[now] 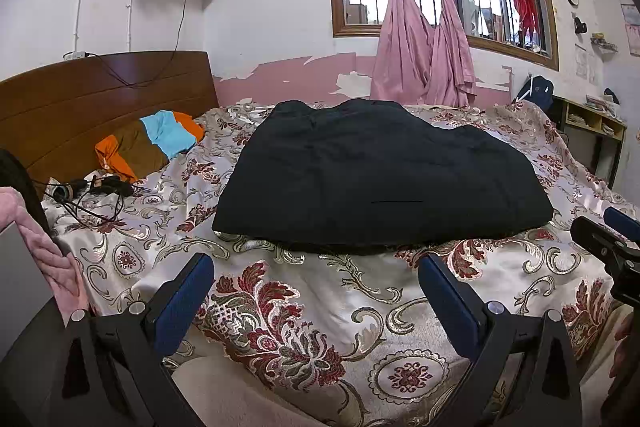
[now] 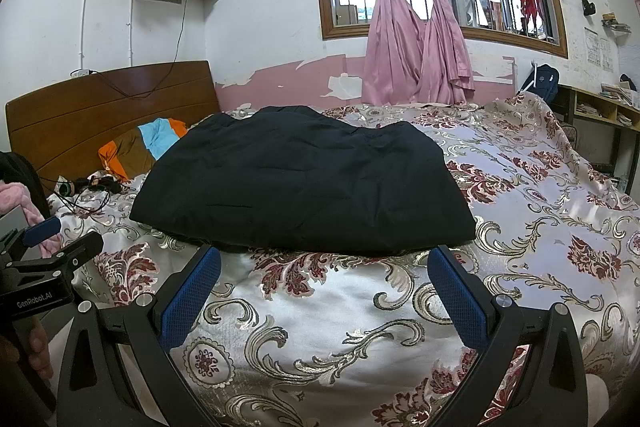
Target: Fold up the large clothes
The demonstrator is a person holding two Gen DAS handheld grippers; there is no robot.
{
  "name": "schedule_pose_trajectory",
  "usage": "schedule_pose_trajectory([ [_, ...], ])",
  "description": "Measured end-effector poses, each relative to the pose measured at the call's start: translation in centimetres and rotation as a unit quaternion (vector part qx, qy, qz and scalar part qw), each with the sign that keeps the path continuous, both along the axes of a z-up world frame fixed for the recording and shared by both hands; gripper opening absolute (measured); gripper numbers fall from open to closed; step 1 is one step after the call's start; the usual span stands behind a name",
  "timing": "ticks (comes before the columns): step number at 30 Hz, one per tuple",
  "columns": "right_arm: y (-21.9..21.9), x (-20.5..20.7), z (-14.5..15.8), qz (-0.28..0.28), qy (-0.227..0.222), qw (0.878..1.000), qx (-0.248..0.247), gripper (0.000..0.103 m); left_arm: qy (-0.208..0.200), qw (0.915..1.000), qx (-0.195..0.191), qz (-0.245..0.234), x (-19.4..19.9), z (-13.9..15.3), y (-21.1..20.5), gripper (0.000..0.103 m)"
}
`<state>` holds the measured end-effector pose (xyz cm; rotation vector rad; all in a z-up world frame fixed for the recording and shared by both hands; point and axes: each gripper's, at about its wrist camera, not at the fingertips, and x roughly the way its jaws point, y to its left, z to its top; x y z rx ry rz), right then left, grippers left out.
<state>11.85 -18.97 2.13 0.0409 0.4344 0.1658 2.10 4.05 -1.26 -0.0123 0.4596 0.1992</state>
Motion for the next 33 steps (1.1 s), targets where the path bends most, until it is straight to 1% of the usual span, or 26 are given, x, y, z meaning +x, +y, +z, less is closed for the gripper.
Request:
schedule_pose_trajectory([
  [23, 0.0, 0.0, 0.0, 0.0, 0.001, 1.0, 0.0, 0.101, 0.0, 1.0, 0.001, 0.002, 0.0, 0.0, 0.1, 0.103],
  [33, 0.0, -0.1, -0.1, 0.0, 0.002, 1.0, 0.0, 0.101, 0.009, 1.0, 0.0, 0.0, 0.2, -0.1, 0.9, 0.103],
])
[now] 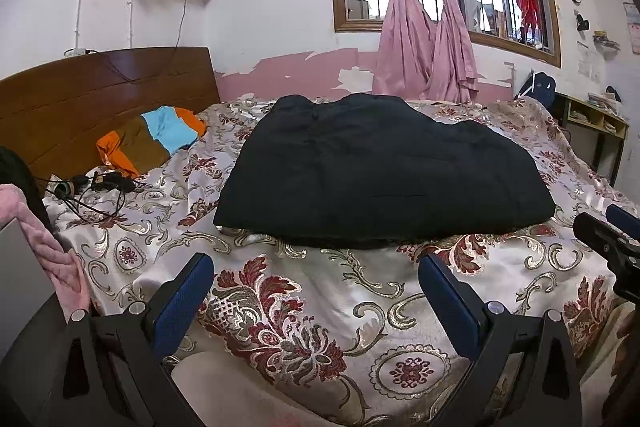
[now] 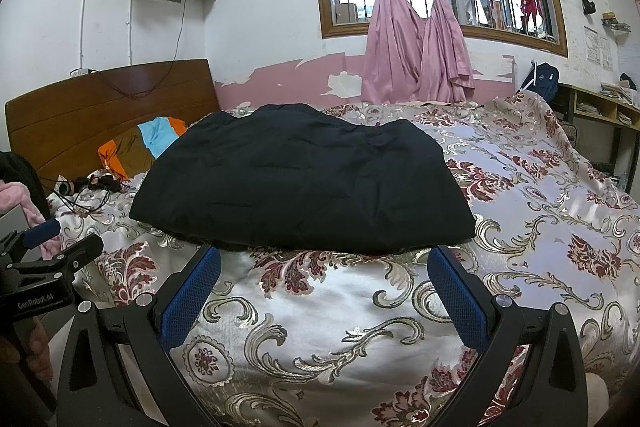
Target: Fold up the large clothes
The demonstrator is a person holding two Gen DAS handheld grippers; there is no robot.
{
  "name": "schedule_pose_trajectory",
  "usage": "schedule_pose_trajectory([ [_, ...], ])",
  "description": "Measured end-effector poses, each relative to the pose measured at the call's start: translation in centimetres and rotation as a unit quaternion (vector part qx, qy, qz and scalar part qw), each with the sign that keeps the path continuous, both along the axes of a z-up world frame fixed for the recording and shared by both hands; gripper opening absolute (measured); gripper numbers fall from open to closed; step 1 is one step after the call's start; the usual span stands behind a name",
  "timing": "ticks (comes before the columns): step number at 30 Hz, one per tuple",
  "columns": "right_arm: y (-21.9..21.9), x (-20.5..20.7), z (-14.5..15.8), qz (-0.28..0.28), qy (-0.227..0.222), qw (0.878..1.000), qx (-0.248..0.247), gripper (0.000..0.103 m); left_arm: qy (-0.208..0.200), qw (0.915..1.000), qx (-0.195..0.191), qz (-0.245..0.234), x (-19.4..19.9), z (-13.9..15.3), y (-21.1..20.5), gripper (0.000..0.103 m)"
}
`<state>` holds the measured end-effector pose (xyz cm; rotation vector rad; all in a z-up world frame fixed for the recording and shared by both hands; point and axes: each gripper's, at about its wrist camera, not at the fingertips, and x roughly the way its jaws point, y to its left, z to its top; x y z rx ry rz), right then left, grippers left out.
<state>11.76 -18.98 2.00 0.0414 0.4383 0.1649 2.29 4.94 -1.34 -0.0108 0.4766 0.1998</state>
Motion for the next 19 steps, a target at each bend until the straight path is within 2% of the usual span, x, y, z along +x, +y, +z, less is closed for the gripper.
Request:
schedule_pose_trajectory([
  [19, 0.08, -0.07, -0.03, -0.001, 0.002, 1.0, 0.001, 0.102, 0.0, 1.0, 0.006, 0.003, 0.14, -0.31, 0.58, 0.103],
])
